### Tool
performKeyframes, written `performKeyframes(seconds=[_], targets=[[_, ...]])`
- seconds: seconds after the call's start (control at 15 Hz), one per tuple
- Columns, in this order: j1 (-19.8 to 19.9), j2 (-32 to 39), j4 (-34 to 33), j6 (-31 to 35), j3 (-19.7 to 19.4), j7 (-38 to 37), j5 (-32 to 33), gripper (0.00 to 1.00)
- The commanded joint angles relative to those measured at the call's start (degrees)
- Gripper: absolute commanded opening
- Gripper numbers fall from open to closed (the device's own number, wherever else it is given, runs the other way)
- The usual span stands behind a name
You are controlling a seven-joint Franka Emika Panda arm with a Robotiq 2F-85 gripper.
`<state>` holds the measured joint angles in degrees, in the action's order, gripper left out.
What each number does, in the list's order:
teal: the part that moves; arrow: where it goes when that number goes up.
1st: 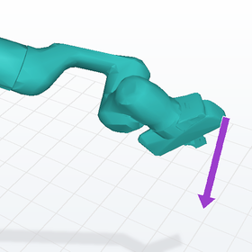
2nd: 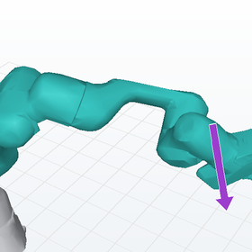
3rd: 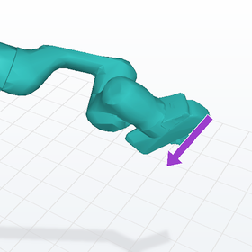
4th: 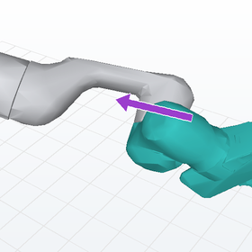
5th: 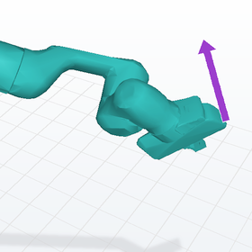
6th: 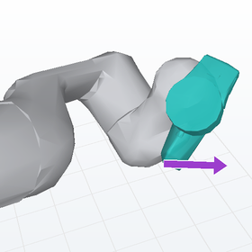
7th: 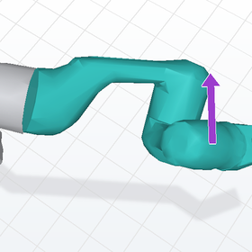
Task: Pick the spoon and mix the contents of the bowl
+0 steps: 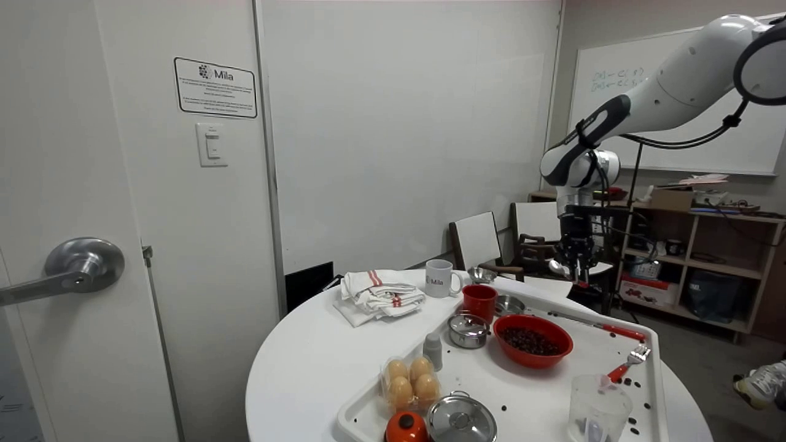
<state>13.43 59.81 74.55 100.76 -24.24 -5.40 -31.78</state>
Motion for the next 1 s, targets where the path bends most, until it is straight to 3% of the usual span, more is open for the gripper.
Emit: performKeyframes(seconds=[0.0, 0.07, 0.47, 0.67, 0.93], targets=[[-7.7, -5.1, 11.4, 4.1, -4.0, 1.6, 7.6, 0.06], [-5.1, -6.9, 12.9, 6.0, 1.0, -0.8, 14.8, 0.07], [-7.5, -7.3, 19.4, 11.9, 3.6, -0.1, 35.2, 0.07], [-4.7, -6.7, 20.5, 16.7, 7.6, 3.9, 38.0, 0.07], [-0.6, -7.0, 21.9, 20.8, 12.5, 10.9, 36.4, 0.07]])
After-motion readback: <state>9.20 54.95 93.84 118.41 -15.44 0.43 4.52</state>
